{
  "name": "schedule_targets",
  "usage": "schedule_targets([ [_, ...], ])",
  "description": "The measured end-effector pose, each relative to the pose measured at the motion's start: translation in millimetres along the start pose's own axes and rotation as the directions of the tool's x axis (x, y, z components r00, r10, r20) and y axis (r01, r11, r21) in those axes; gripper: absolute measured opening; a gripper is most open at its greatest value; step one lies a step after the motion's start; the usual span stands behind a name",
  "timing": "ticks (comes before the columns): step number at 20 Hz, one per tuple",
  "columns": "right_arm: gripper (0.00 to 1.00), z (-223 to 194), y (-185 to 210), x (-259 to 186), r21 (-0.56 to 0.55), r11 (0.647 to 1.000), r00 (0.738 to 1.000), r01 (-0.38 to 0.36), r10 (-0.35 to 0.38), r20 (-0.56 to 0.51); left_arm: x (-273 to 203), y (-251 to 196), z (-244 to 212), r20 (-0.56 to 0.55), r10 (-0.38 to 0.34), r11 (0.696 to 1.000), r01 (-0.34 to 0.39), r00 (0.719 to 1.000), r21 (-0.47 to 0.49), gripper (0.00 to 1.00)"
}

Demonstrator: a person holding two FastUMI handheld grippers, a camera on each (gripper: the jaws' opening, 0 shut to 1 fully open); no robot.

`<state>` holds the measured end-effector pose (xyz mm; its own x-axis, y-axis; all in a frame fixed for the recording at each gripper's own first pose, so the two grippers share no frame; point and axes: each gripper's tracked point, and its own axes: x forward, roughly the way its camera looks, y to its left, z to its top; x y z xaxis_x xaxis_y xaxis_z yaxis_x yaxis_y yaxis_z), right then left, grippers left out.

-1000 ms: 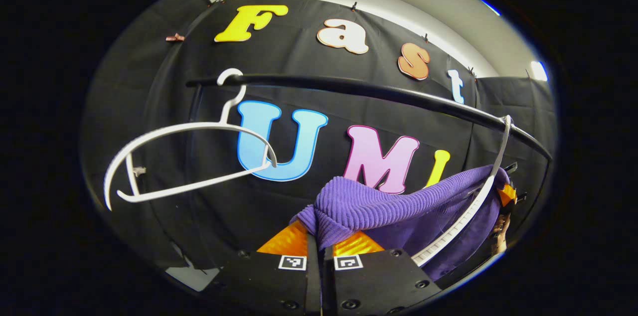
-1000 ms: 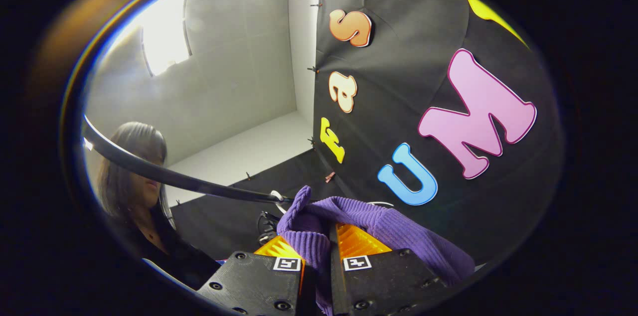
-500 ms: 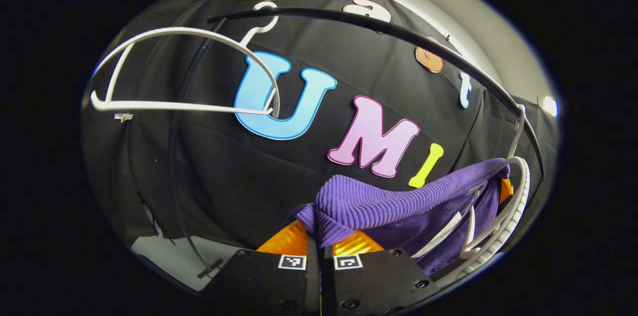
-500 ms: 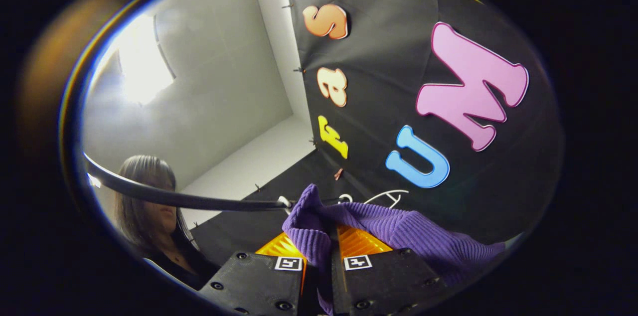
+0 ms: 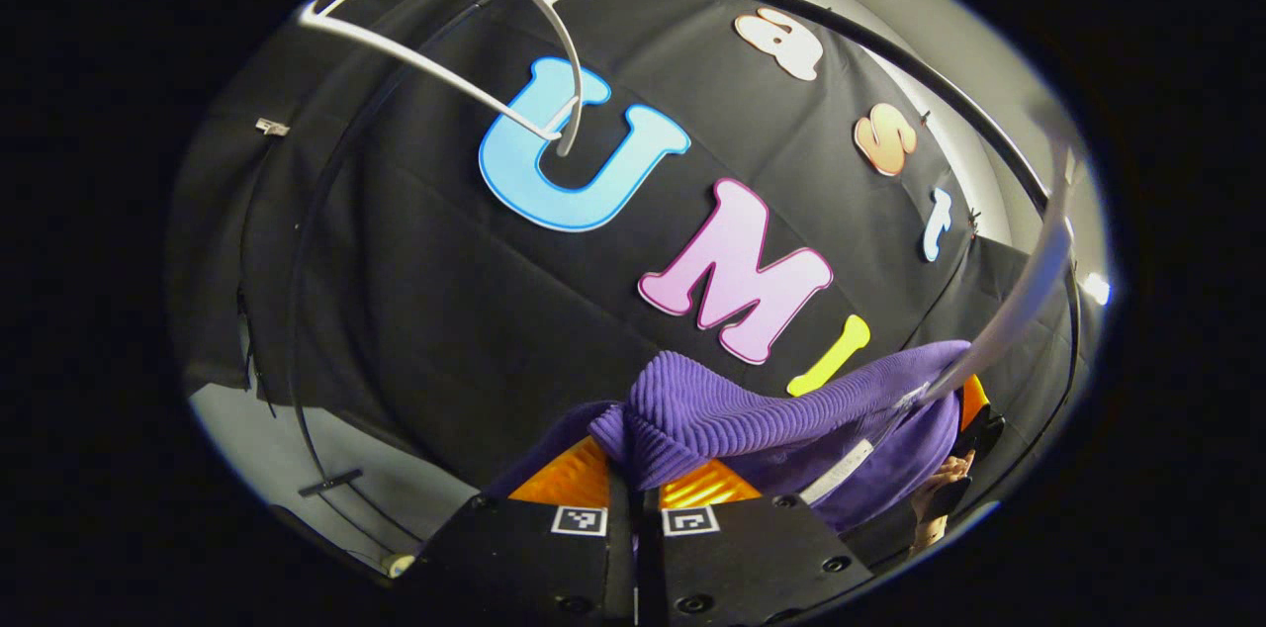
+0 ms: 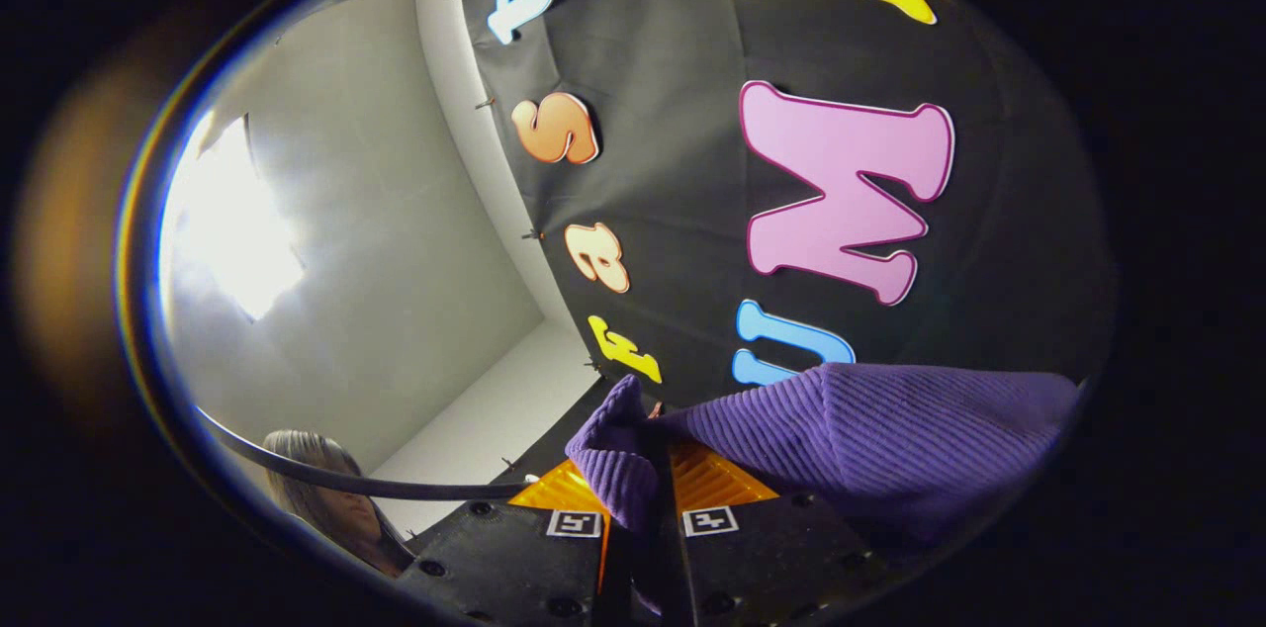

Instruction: Grasp the clothes on the hanger with both hands and then place them into the laundry hamper below.

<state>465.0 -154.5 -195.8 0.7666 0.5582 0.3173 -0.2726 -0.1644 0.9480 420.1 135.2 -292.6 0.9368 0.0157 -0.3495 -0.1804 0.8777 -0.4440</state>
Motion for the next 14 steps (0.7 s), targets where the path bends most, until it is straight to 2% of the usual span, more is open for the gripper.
schedule_targets([
  [4, 0.15, 11.5, -39.5, -17.1, -0.056, 0.99, 0.99, 0.133, -0.13, 0.054, -6.7, 6.5, -24.4, 0.016, 0.076, 0.997, -0.076, 0.997, -0.014, 0.06],
  [5, 0.15, 10.7, -55.4, -22.6, -0.084, 0.979, 0.981, 0.188, -0.183, 0.059, -10.8, 11.9, -27.4, 0.011, 0.105, 0.994, -0.105, 0.994, -0.004, 0.06],
  [8, 0.15, 1.2, -113.4, -40.7, -0.163, 0.909, 0.924, 0.384, -0.378, 0.064, -23.5, 24.6, -41.8, -0.019, 0.173, 0.985, -0.173, 0.985, 0.009, 0.06],
  [10, 0.15, -14.6, -139.3, -54.9, -0.195, 0.86, 0.88, 0.472, -0.473, 0.045, -29.3, 38.6, -53.3, -0.044, 0.216, 0.976, -0.217, 0.975, -0.014, 0.06],
  [11, 0.15, -26.6, -147.7, -63.8, -0.207, 0.842, 0.863, 0.498, -0.505, 0.026, -33.8, 46.4, -55.6, -0.05, 0.237, 0.971, -0.239, 0.97, -0.031, 0.06],
  [14, 0.15, -67.1, -155.4, -74.9, -0.249, 0.815, 0.833, 0.524, -0.55, -0.049, -53.6, 68.6, -59.2, -0.053, 0.312, 0.947, -0.315, 0.949, -0.057, 0.06],
])
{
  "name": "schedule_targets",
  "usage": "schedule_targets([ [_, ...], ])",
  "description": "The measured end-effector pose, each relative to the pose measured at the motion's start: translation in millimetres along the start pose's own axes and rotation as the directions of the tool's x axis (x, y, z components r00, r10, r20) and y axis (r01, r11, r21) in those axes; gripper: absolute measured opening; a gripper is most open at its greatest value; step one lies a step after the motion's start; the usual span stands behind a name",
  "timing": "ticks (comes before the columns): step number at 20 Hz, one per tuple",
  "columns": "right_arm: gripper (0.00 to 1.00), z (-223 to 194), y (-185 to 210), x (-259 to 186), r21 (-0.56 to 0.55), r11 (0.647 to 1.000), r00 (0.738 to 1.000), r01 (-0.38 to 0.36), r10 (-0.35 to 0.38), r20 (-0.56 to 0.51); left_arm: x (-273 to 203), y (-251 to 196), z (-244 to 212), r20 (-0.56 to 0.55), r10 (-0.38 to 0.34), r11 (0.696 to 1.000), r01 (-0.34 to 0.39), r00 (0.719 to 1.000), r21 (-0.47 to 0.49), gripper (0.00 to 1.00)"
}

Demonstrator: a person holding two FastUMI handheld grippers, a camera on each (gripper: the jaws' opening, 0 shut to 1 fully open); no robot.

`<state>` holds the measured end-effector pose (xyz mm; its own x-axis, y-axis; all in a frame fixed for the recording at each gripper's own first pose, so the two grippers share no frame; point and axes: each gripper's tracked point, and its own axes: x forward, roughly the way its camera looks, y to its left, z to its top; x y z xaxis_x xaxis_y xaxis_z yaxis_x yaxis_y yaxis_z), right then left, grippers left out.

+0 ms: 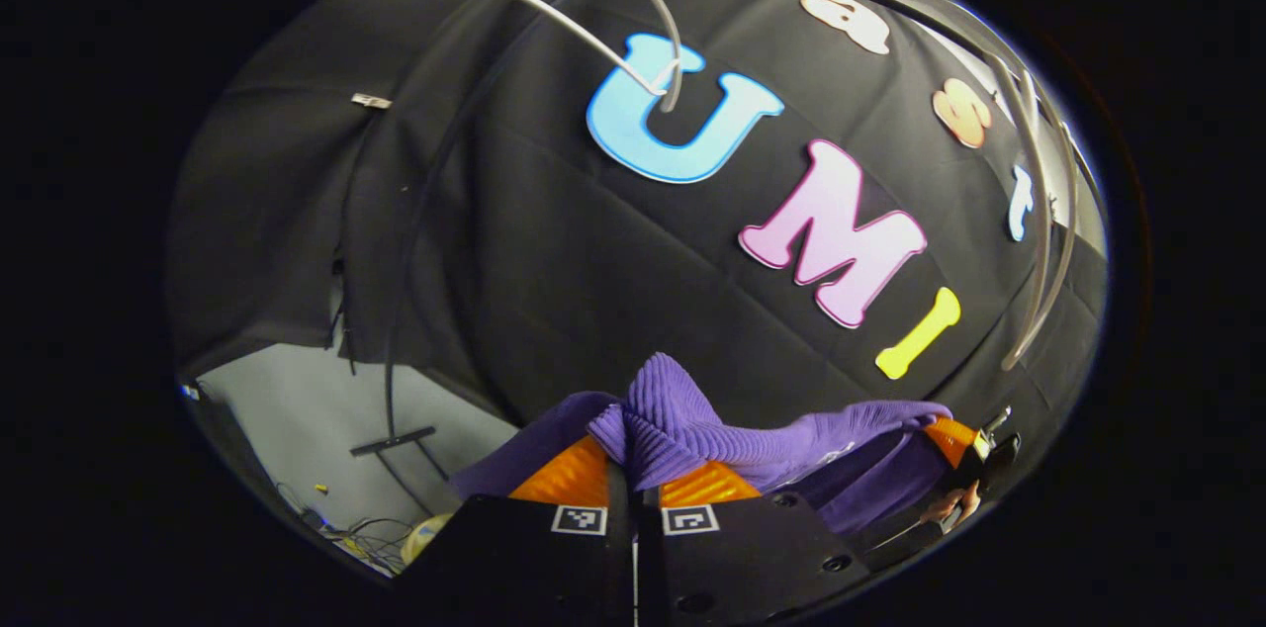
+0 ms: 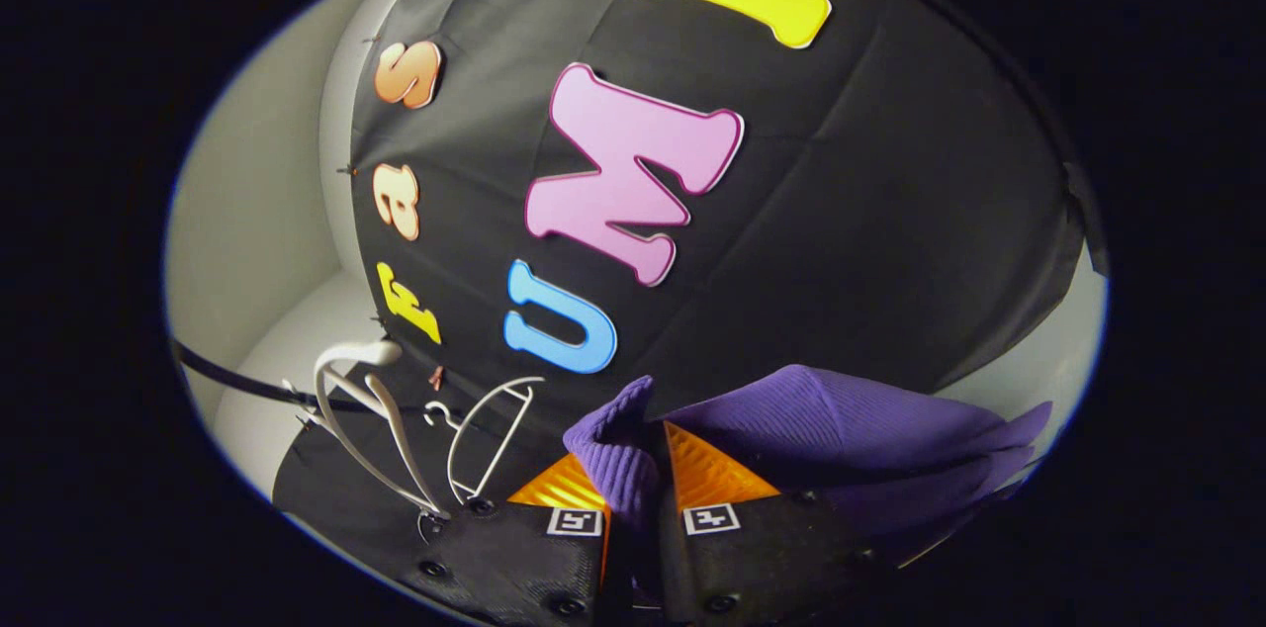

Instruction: Grasp the clothes on the hanger with both hands and then place them into the laundry hamper below.

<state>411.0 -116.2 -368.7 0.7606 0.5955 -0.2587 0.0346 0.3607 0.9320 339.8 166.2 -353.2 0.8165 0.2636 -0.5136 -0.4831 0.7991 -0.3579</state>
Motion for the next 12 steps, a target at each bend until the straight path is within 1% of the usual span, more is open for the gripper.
schedule_targets([
  [2, 0.16, -25.4, 0.3, -3.7, -0.057, 0.998, 0.998, 0.027, -0.03, -0.047, -9.6, 14.9, -7.6, -0.011, 0.044, 0.999, -0.044, 0.999, 0.007, 0.06],
  [4, 0.16, -47.8, -3.6, -10.6, -0.102, 0.993, 0.993, 0.059, -0.069, -0.092, -19.0, 25.3, -21.2, -0.042, 0.069, 0.998, -0.069, 0.997, 0.012, 0.06],
  [6, 0.16, -70.1, -0.3, -14.3, -0.084, 0.994, 0.987, 0.068, -0.079, -0.138, -27.2, 33.5, -37.2, -0.076, 0.088, 0.996, -0.087, 0.993, 0.021, 0.06],
  [9, 0.16, -116.3, 9.8, -25.8, -0.052, 0.997, 0.974, 0.064, -0.074, -0.213, -35.1, 32.8, -63.2, -0.138, 0.087, 0.996, -0.082, 0.987, 0.041, 0.06],
  [12, 0.15, -158.8, 22.5, -28.9, -0.019, 0.998, 0.957, 0.063, -0.066, -0.281, -48.6, 19.4, -89.6, -0.205, 0.058, 0.997, -0.045, 0.977, 0.069, 0.06],
])
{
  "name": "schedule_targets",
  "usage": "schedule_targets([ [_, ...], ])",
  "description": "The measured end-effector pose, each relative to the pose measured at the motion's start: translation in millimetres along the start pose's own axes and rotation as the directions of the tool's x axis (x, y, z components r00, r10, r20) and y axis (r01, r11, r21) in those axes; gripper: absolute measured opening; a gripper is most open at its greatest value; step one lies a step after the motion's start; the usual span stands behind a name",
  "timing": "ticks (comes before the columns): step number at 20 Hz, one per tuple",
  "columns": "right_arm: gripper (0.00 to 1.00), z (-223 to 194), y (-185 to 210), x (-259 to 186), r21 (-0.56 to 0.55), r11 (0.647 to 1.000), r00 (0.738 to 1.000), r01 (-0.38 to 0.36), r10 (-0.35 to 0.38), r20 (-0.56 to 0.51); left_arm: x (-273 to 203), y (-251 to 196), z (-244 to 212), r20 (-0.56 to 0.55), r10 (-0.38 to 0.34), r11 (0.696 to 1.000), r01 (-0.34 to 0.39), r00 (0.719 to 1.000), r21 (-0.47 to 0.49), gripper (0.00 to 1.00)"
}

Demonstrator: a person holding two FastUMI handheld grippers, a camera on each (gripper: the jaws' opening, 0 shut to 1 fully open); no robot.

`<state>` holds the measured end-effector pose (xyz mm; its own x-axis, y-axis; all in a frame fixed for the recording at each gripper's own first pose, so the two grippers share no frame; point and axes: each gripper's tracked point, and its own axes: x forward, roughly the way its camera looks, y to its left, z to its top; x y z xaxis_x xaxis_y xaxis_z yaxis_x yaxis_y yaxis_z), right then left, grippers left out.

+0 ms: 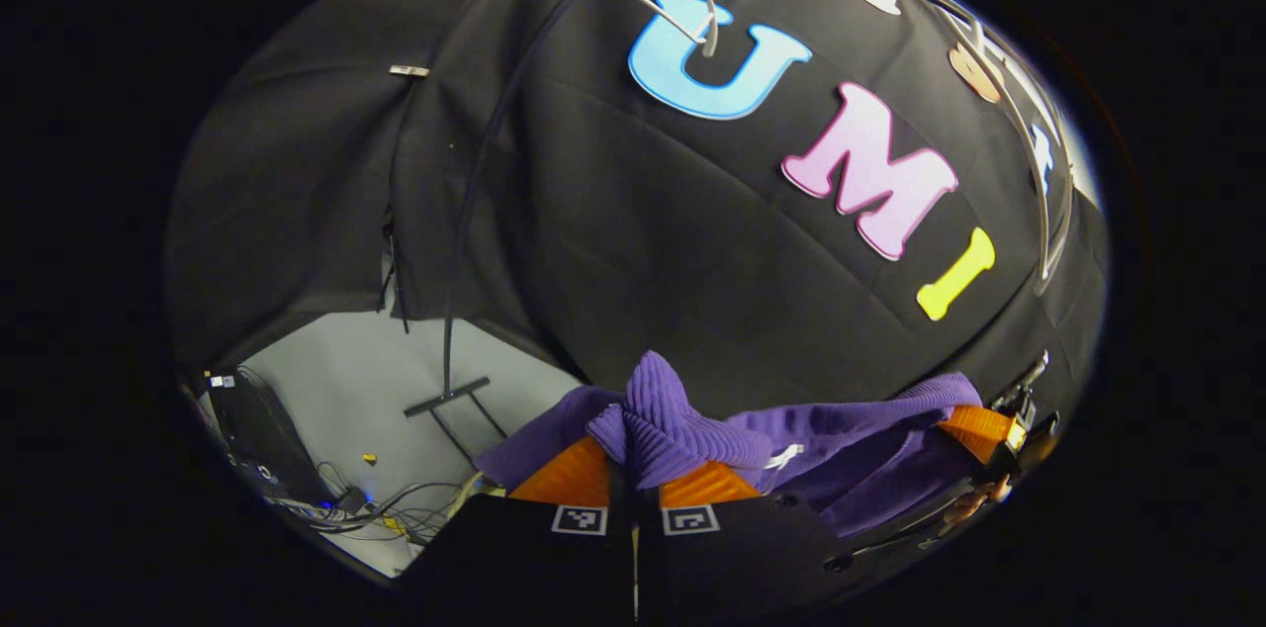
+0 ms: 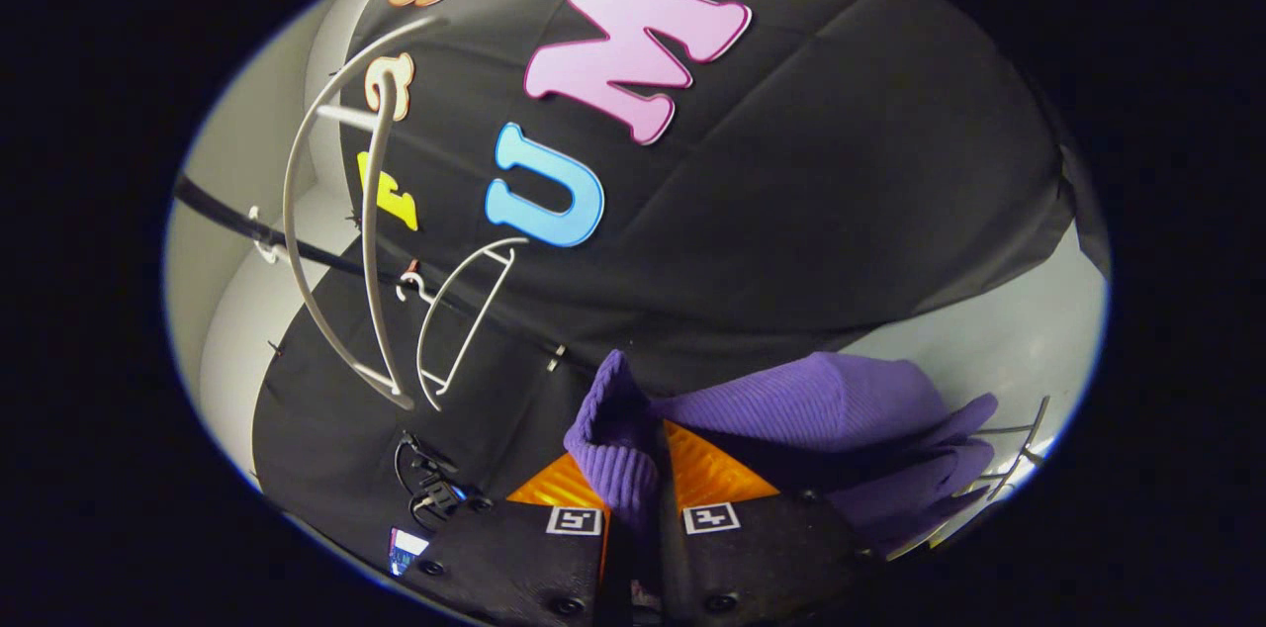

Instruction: Grasp the clothes on the hanger with both hands and then place them into the laundry hamper below.

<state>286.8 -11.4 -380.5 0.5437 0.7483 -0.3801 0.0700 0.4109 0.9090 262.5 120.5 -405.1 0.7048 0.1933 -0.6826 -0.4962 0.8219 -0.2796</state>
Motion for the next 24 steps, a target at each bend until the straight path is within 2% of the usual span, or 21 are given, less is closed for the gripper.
schedule_targets([
  [2, 0.15, -29.4, 13.5, -3.8, 0.03, 0.999, 0.999, -0.02, 0.021, -0.047, -8.1, -19.6, -13.3, -0.038, -0.047, 0.999, 0.047, 0.998, 0.007, 0.06],
  [6, 0.15, -77.2, 57.5, -17.9, -0.022, 0.997, 0.991, -0.069, 0.066, -0.118, -31.0, -61.8, -11.0, -0.053, -0.139, 0.986, 0.143, 0.989, 0.079, 0.06],
  [9, 0.15, -86.5, 87.6, -34.3, -0.05, 0.992, 0.987, -0.112, 0.105, -0.118, -57.9, -84.0, 1.4, -0.036, -0.195, 0.974, 0.198, 0.98, 0.11, 0.06],
  [12, 0.15, -87.0, 102.9, -40.0, -0.097, 0.99, 0.991, -0.107, 0.099, -0.091, -79.0, -86.1, 8.3, -0.031, -0.218, 0.963, 0.22, 0.975, 0.155, 0.05],
  [15, 0.15, -92.1, 101.7, -41.4, -0.172, 0.983, 0.996, -0.058, 0.045, -0.078, -85.7, -80.8, 3.7, -0.047, -0.211, 0.957, 0.216, 0.976, 0.193, 0.06],
  [19, 0.15, -107.0, 67.4, -33.0, -0.266, 0.961, 0.991, 0.081, -0.106, -0.083, -74.7, -61.4, -22.7, -0.128, -0.148, 0.964, 0.172, 0.981, 0.2, 0.06],
  [24, 0.16, -123.8, 18.3, -19.4, -0.424, 0.878, 0.953, 0.222, -0.288, -0.098, -55.4, -39.8, -54.2, -0.22, -0.052, 0.969, 0.102, 0.974, 0.223, 0.06],
])
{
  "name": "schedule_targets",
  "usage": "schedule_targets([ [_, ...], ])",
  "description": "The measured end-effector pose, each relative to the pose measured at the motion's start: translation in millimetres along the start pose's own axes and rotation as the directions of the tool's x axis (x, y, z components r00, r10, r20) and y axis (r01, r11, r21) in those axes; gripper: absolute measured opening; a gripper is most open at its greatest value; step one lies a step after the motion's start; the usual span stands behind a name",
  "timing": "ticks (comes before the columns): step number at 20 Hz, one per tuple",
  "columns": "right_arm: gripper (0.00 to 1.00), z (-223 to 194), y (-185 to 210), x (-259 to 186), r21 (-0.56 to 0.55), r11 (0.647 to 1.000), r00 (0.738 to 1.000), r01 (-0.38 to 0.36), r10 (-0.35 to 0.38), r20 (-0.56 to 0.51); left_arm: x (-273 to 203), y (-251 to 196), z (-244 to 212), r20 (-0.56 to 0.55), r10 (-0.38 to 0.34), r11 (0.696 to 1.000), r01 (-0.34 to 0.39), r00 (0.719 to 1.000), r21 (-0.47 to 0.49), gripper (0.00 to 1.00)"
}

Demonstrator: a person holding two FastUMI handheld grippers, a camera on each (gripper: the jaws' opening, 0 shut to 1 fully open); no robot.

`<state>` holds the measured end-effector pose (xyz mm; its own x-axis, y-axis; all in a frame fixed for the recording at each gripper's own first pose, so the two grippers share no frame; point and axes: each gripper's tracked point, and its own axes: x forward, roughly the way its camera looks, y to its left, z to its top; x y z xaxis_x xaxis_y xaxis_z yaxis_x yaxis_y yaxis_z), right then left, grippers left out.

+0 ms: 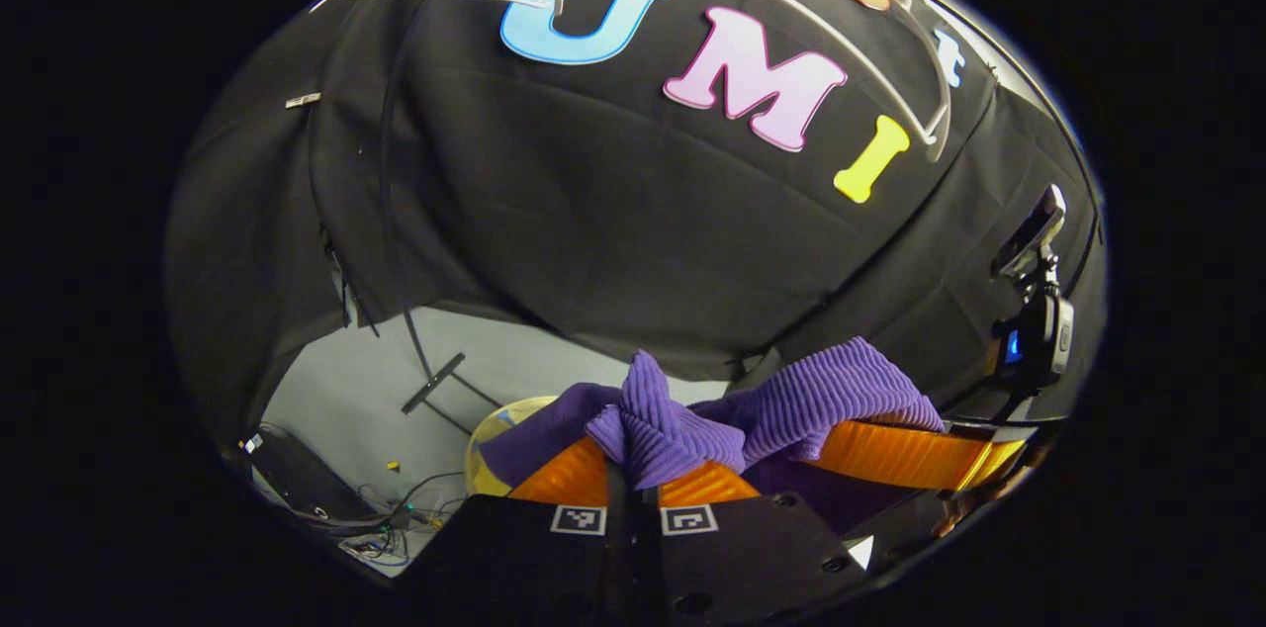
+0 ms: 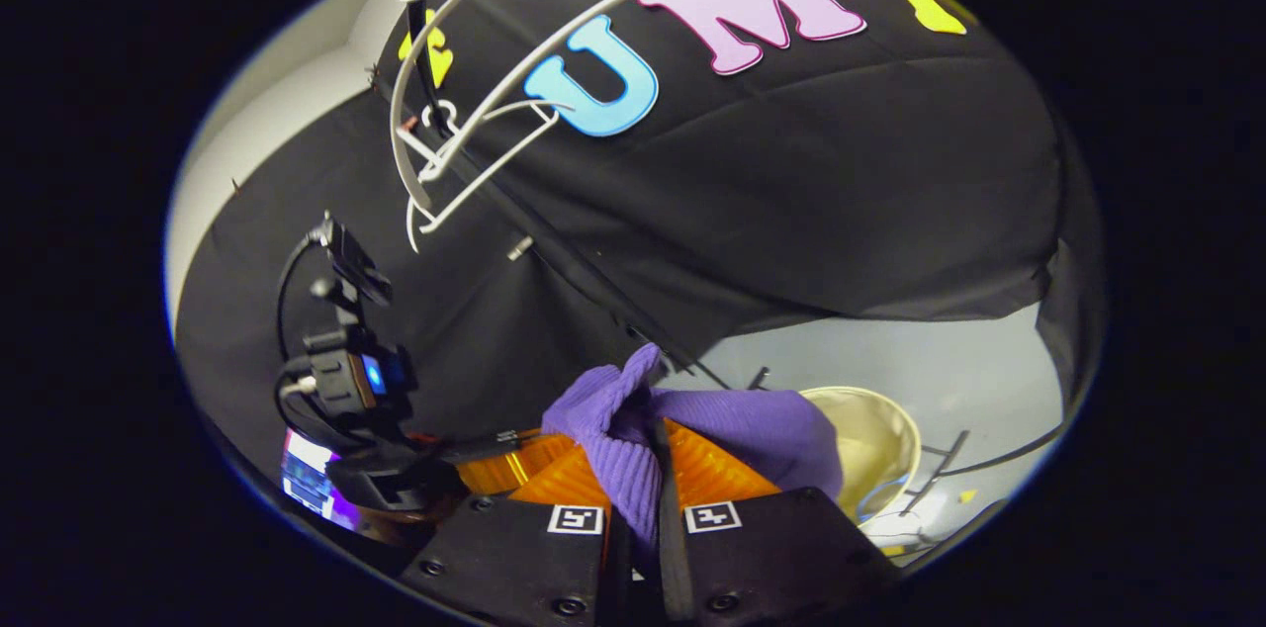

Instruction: Grasp the clothes on the hanger with both hands and then place them into the laundry hamper below.

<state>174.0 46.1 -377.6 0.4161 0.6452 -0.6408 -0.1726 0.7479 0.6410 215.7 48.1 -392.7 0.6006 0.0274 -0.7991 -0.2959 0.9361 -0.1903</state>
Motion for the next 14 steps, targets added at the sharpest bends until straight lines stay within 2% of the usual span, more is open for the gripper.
schedule_targets([
  [2, 0.16, -12.5, -22.5, 10.6, -0.074, 0.994, 0.995, 0.081, -0.085, -0.057, 9.2, 14.1, -15.5, -0.06, 0.041, 0.999, -0.042, 0.997, -0.023, 0.06],
  [4, 0.16, -30.7, -44.1, 13.8, -0.165, 0.975, 0.978, 0.151, -0.172, -0.118, 13.0, 20.8, -36.0, -0.151, 0.067, 0.997, -0.073, 0.986, -0.038, 0.08],
  [5, 0.1, -39.7, -52.1, 14.4, -0.198, 0.965, 0.967, 0.17, -0.202, -0.155, 13.2, 22.9, -44.9, -0.189, 0.074, 0.996, -0.084, 0.979, -0.043, 0.11],
  [6, 0.17, -49.3, -56.7, 15.1, -0.219, 0.959, 0.955, 0.181, -0.224, -0.193, 18.4, 27.7, -55.7, -0.225, 0.08, 0.994, -0.094, 0.971, -0.05, 0.12],
  [7, 0.12, -56.1, -58.2, 14.8, -0.234, 0.956, 0.949, 0.175, -0.227, -0.218, 21.4, 30.9, -62.7, -0.265, 0.083, 0.994, -0.1, 0.961, -0.053, 0.16],
  [8, 0.14, -57.9, -60.1, 13.5, -0.246, 0.952, 0.944, 0.183, -0.24, -0.227, 29.9, 34.3, -73.2, -0.293, 0.083, 0.993, -0.103, 0.953, -0.054, 0.18],
  [13, 0.95, -56.8, -74.4, 14.7, -0.298, 0.929, 0.932, 0.22, -0.29, -0.216, 31.9, 22.9, -61.6, -0.275, 0.07, 0.994, -0.088, 0.959, -0.056, 0.96],
  [14, 0.98, -55.0, -75.7, 13.1, -0.304, 0.926, 0.932, 0.223, -0.294, -0.213, 31.7, 25.1, -59.9, -0.265, 0.081, 0.994, -0.097, 0.961, -0.049, 0.95],
])
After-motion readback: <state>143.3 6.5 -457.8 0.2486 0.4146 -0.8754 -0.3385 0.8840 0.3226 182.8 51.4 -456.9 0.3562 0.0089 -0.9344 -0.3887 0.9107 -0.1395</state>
